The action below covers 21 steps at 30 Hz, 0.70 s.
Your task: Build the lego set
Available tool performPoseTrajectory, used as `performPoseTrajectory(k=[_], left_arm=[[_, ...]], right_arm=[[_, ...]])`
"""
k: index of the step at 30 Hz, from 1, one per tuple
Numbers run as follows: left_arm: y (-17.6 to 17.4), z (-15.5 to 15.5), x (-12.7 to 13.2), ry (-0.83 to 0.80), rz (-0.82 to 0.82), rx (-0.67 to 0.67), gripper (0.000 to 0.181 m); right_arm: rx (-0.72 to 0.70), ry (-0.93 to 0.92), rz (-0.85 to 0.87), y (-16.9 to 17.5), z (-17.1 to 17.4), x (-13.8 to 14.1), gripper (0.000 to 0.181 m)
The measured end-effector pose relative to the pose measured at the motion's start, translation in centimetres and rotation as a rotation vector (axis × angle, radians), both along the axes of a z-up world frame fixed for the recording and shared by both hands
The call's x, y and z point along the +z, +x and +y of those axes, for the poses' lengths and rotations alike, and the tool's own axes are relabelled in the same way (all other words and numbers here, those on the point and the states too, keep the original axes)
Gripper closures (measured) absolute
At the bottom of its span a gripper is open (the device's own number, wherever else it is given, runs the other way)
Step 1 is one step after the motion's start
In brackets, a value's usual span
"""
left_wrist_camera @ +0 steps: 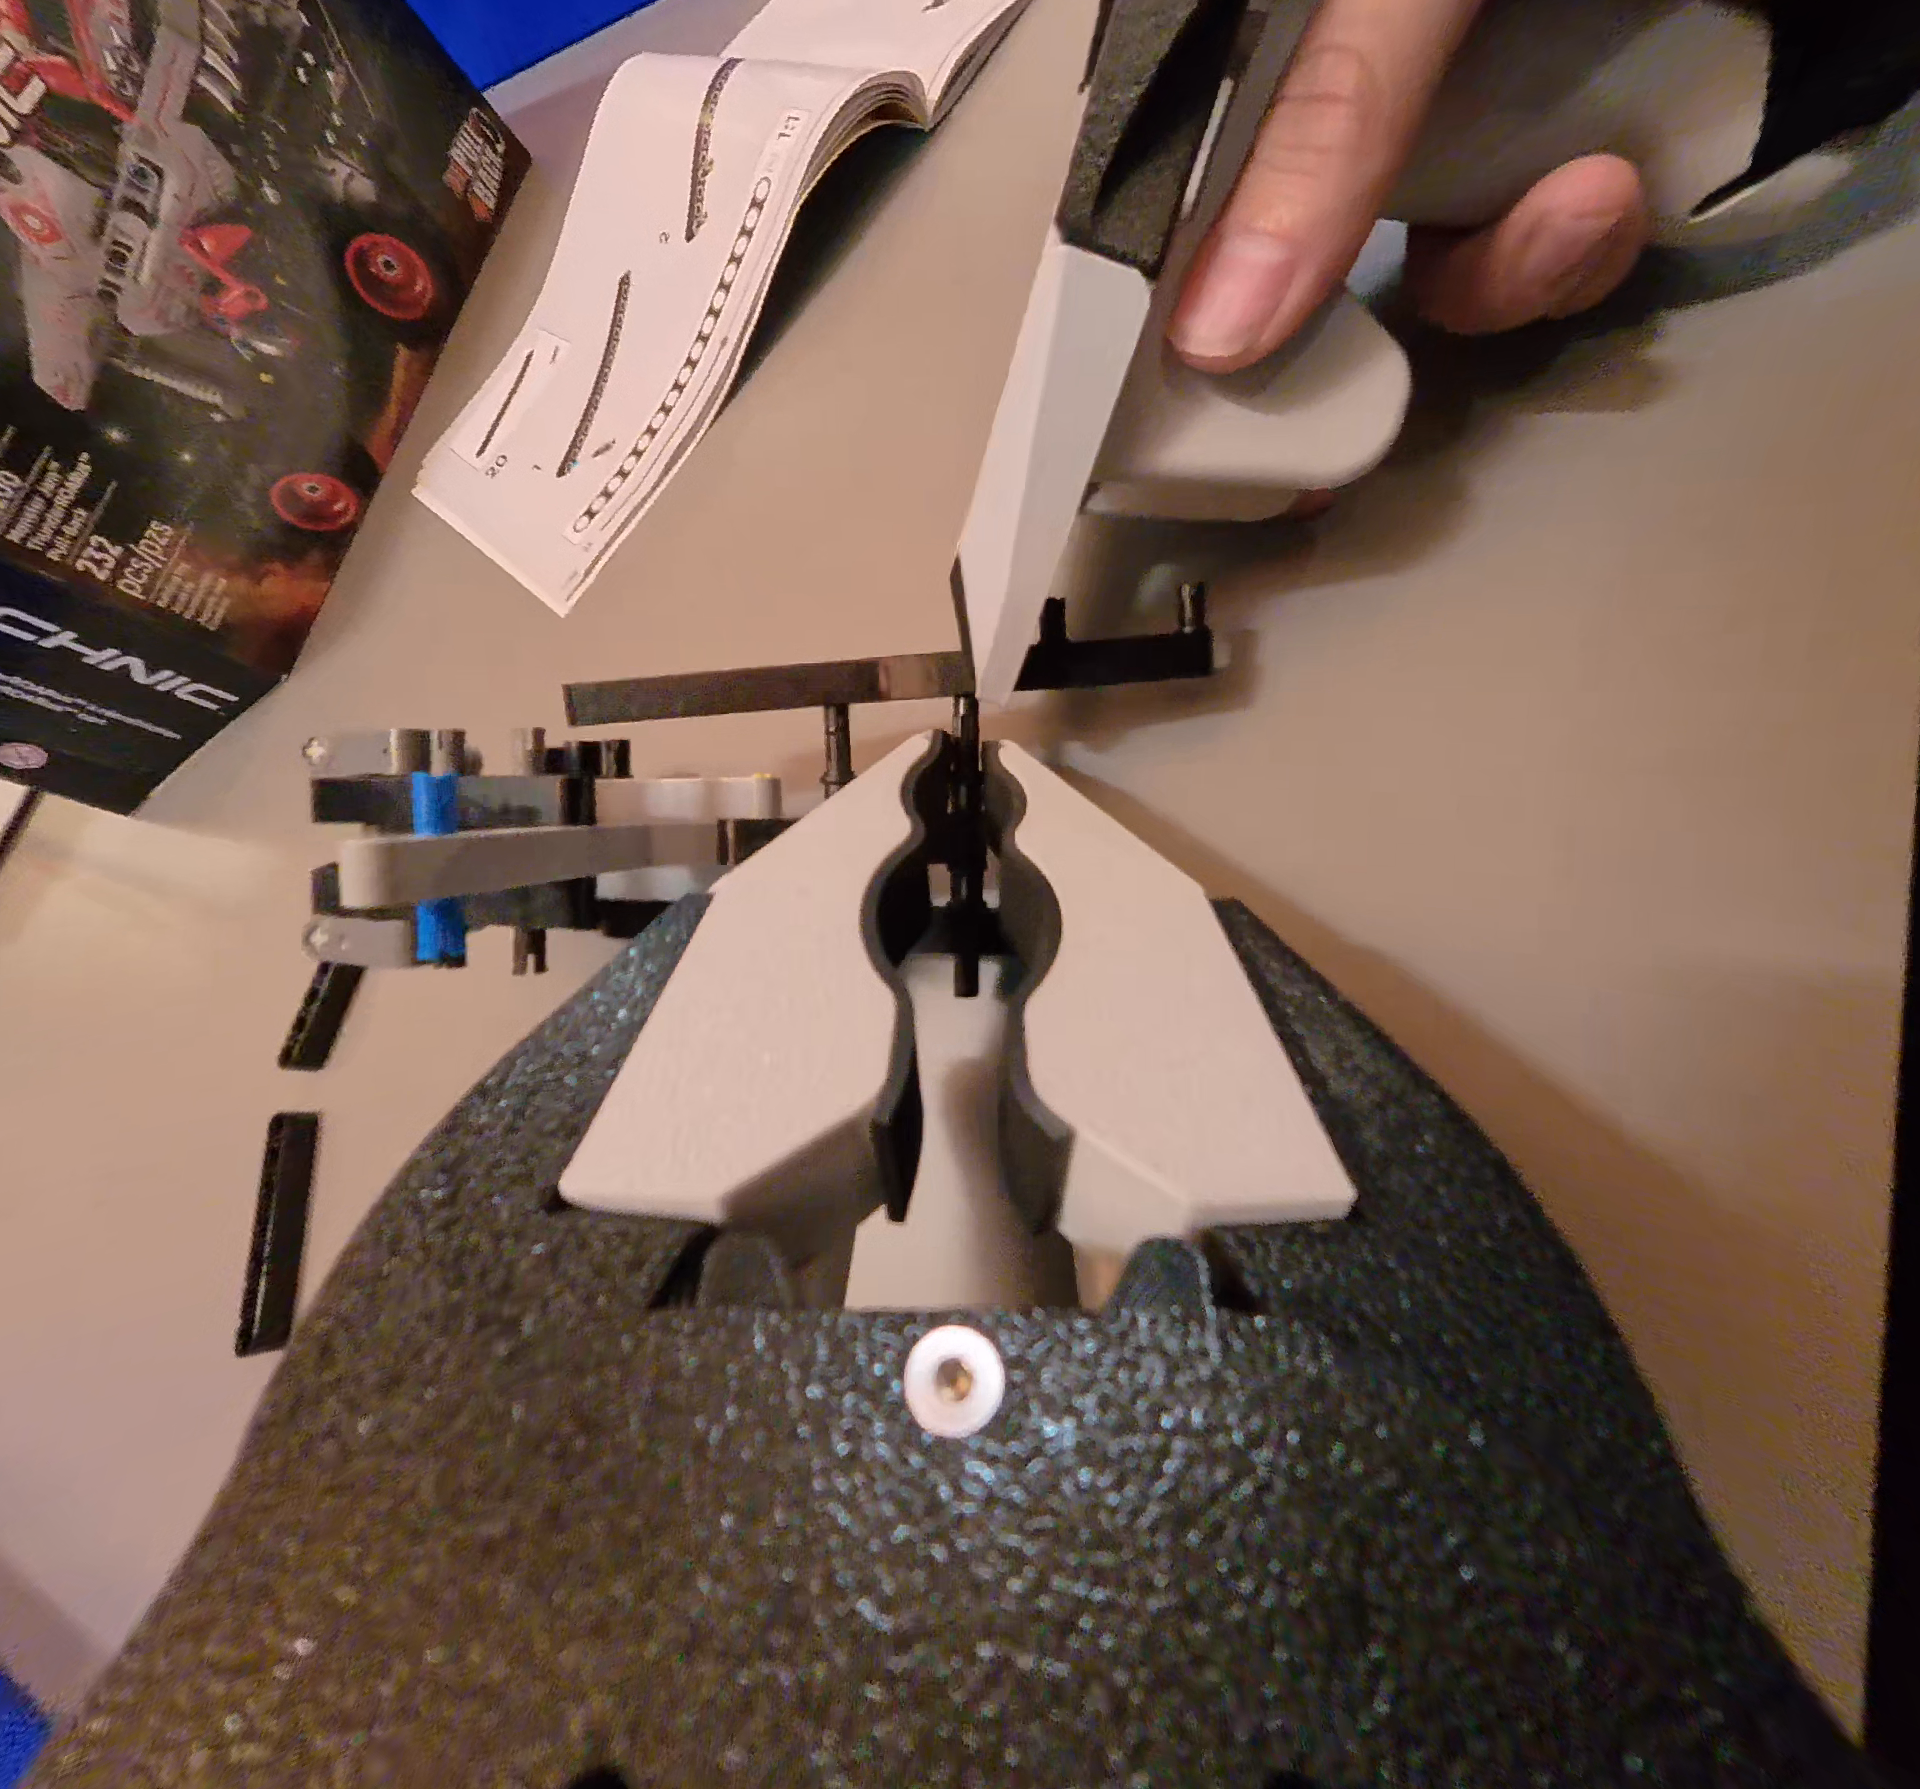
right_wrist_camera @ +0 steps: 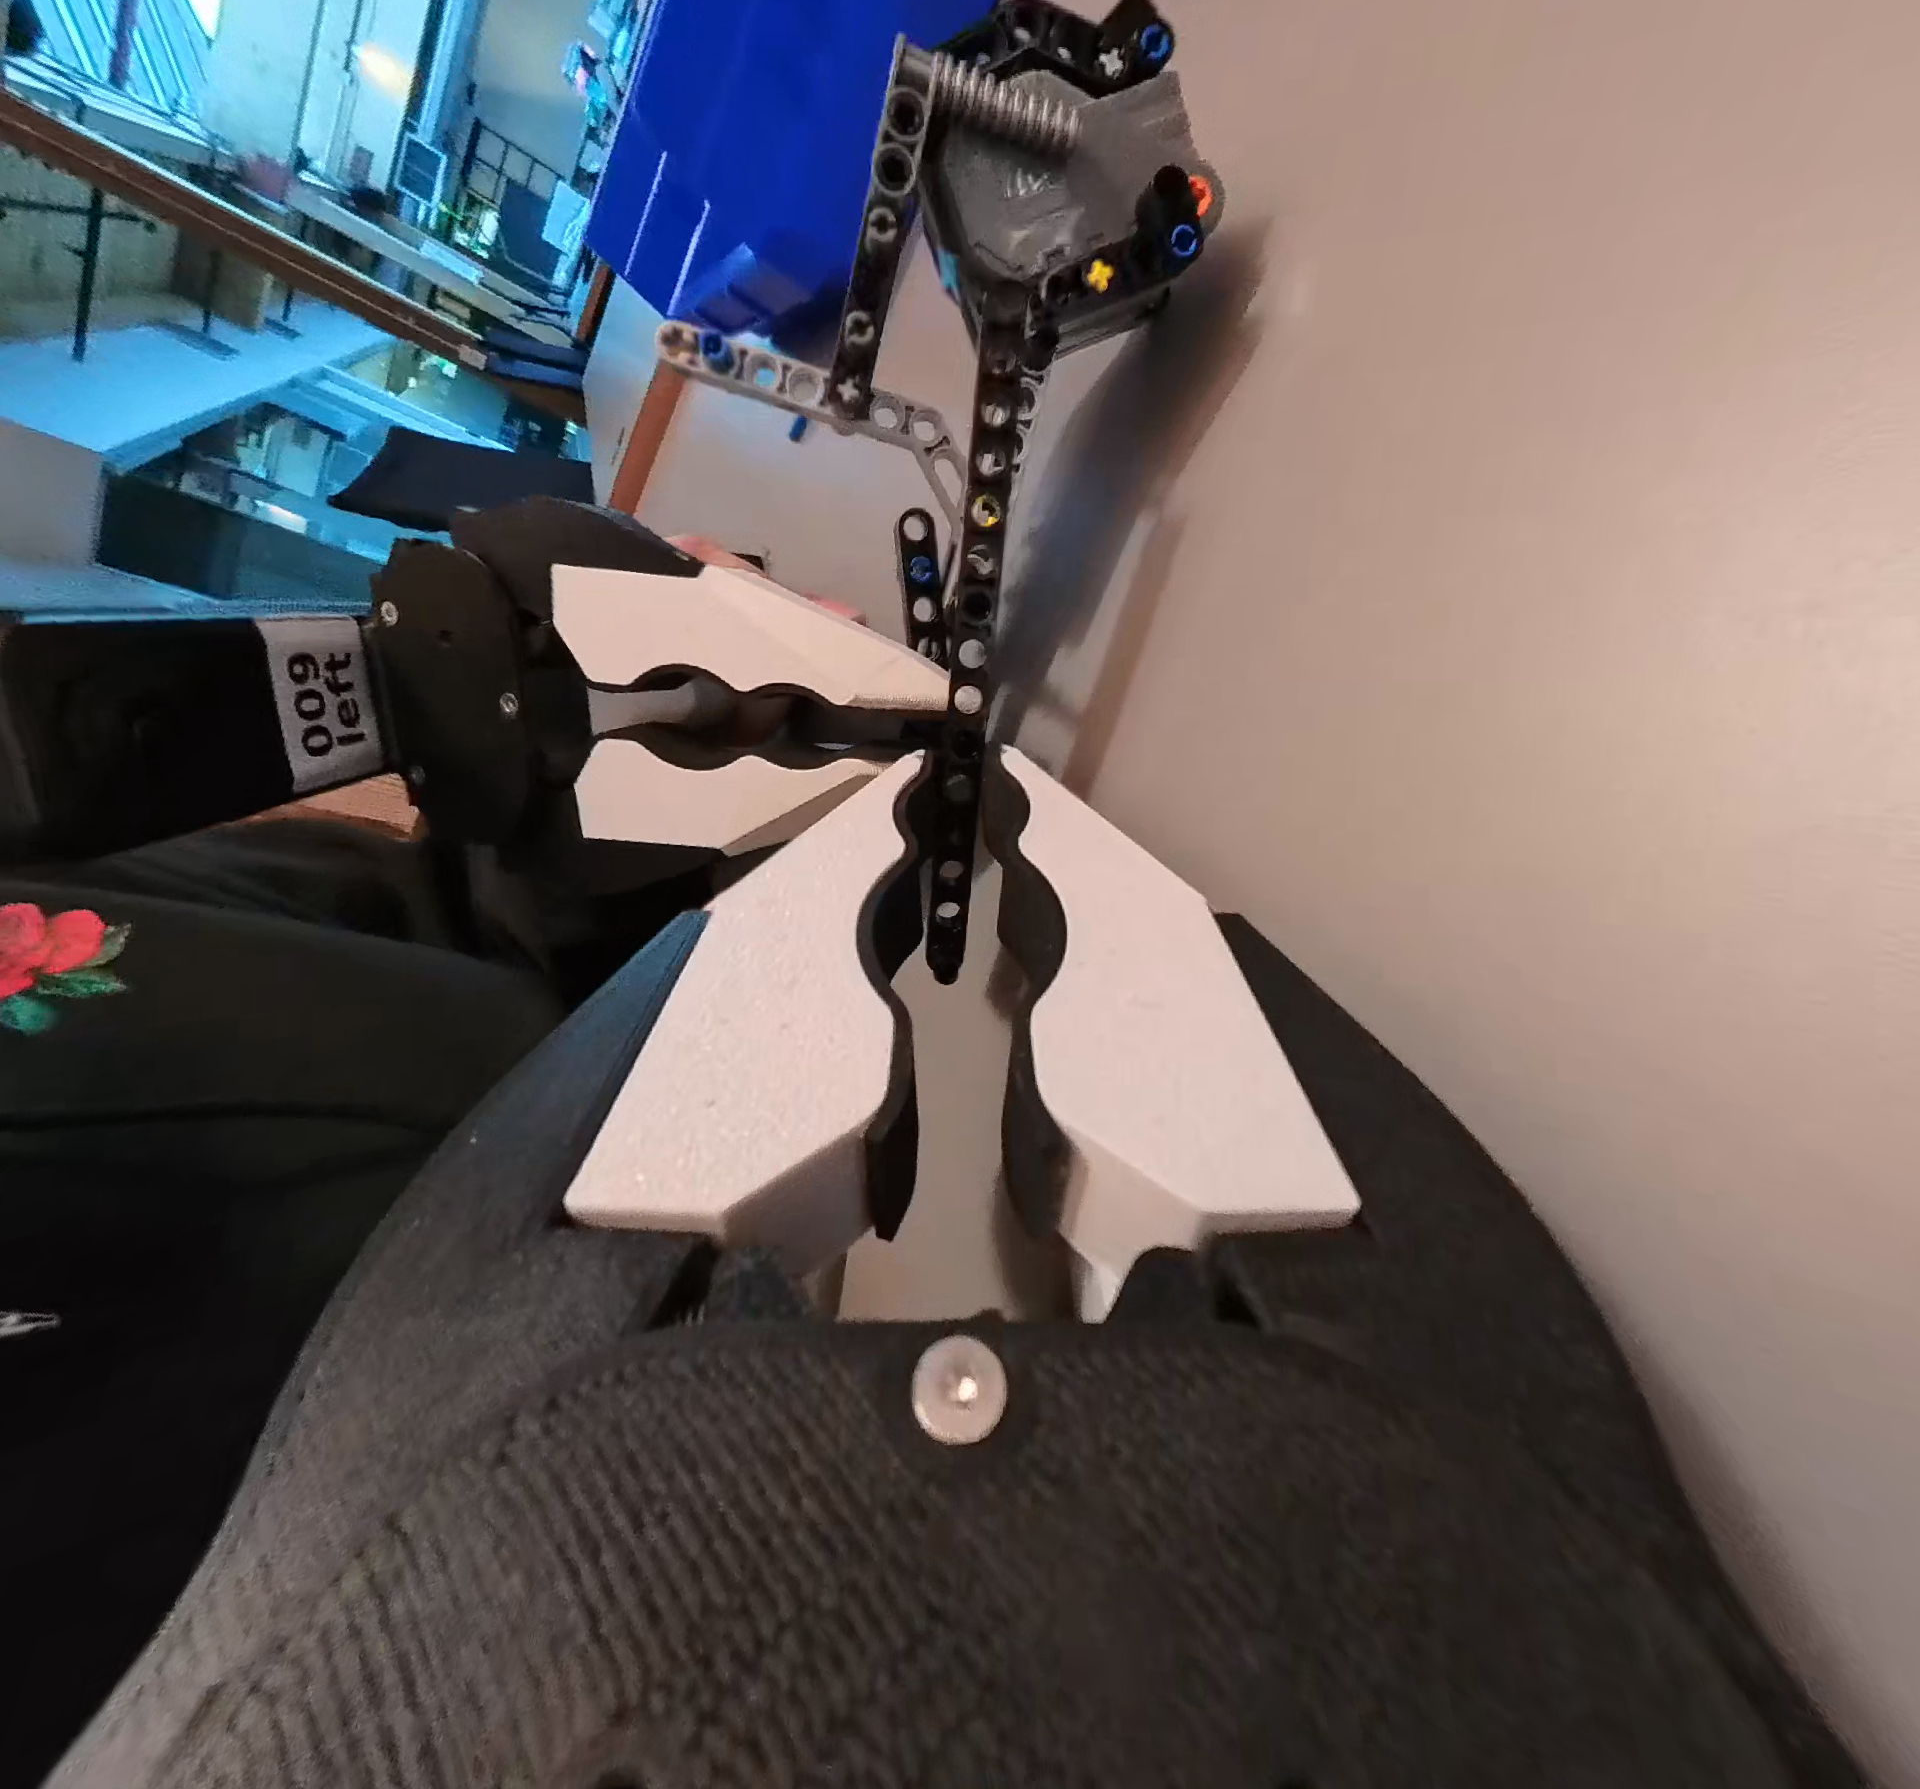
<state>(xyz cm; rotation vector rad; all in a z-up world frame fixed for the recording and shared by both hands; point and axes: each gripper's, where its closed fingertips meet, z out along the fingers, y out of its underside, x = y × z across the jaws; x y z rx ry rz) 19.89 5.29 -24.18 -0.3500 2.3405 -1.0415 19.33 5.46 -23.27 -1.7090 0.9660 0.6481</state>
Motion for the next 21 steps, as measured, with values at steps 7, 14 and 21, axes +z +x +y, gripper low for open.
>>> performPoseTrajectory(k=[7, 14, 21], left_arm=[[0.6, 0.5, 1.6, -0.063, -0.107, 0.023, 0.179], [0.6, 0.9, 1.8, -0.081, -0.115, -0.019, 0.181], [1.0, 1.7, 1.3, -0.046, -0.111, -0.034, 0.181]], right_arm=[[-0.052, 0.141, 0.082, 0.5, 0.6, 1.2, 0.176], [-0.077, 0.252, 0.297, 0.5, 1.2, 1.6, 0.174], [-0.146, 0.256, 0.336, 0.6, 2.3, 1.3, 0.174]])
